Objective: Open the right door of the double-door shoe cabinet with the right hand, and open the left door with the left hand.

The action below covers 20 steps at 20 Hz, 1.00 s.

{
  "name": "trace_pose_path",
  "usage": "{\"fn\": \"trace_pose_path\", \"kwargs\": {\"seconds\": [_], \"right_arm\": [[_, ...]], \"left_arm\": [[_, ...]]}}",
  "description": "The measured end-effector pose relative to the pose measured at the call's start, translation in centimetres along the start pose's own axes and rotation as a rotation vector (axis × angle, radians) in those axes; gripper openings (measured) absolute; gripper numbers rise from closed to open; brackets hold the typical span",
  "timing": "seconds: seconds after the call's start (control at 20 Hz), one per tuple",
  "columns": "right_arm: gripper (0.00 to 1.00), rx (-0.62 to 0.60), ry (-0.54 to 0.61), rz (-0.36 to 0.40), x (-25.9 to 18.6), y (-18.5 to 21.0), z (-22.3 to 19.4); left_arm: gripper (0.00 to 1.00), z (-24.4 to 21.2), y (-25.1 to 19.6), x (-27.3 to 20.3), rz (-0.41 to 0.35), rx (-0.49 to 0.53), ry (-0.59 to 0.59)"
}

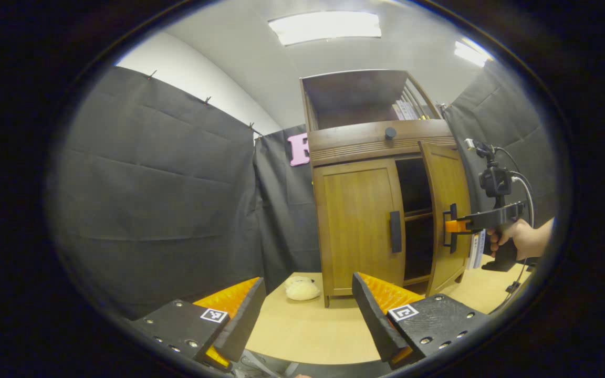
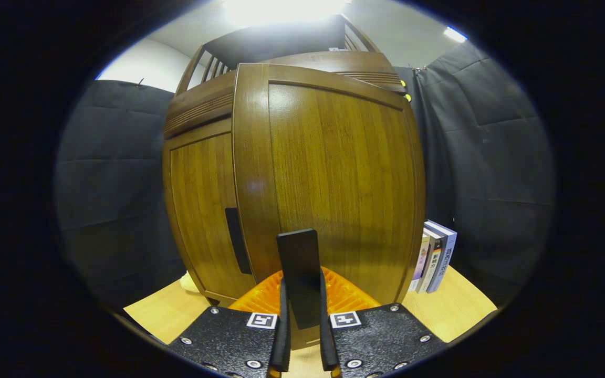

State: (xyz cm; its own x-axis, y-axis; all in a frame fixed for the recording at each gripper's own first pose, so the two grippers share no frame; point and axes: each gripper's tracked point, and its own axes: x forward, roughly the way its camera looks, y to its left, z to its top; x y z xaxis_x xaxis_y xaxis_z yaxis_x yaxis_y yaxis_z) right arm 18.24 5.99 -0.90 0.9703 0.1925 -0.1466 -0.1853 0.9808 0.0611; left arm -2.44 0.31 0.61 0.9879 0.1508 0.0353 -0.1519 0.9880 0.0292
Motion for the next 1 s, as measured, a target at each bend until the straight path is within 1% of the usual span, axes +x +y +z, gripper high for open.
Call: {"fn": "trace_pose_path", "kwargs": {"seconds": [0.05,0.3,0.45,0.55,0.6,0.7,0.8,0.9,0.95,1.0], "right_arm": [[0.22,0.003,0.0,-0.005,-0.4,-0.3,0.0],[0.21,0.017,-0.004,-0.05,-3.2,-2.2,0.1],[0.22,0.014,0.001,-0.063,-3.8,-3.0,0.0],[0.21,0.01,-0.001,-0.078,-4.6,-3.8,-0.1],[0.22,0.01,-0.001,-0.087,-5.0,-4.3,-0.1],[0.2,0.018,-0.001,-0.11,-5.9,-5.3,-0.1],[0.22,0.023,-0.002,-0.138,-6.6,-6.2,-0.1],[0.22,0.028,-0.001,-0.151,-7.4,-7.0,-0.2],[0.22,0.032,-0.009,-0.158,-7.8,-7.5,0.0],[0.22,0.038,-0.017,-0.171,-8.2,-8.0,0.5]], "left_arm": [[0.95,-0.1,-0.2,0.1,-0.009,-0.001,-0.001],[0.94,-0.1,-0.5,0.5,-0.052,-0.014,0.001],[0.95,0.0,-0.7,0.6,-0.076,-0.017,0.001],[0.95,0.0,-0.8,0.7,-0.089,-0.018,-0.002],[0.95,0.1,-0.9,0.8,-0.097,-0.018,-0.002],[0.95,0.0,-1.0,0.9,-0.112,-0.019,0.0],[0.95,0.2,-1.1,1.0,-0.122,-0.021,-0.006],[0.94,0.3,-1.3,1.0,-0.136,-0.028,-0.011],[1.0,0.2,-1.3,1.1,-0.146,-0.031,-0.011],[1.0,0.3,-1.4,1.1,-0.154,-0.032,-0.013]]}}
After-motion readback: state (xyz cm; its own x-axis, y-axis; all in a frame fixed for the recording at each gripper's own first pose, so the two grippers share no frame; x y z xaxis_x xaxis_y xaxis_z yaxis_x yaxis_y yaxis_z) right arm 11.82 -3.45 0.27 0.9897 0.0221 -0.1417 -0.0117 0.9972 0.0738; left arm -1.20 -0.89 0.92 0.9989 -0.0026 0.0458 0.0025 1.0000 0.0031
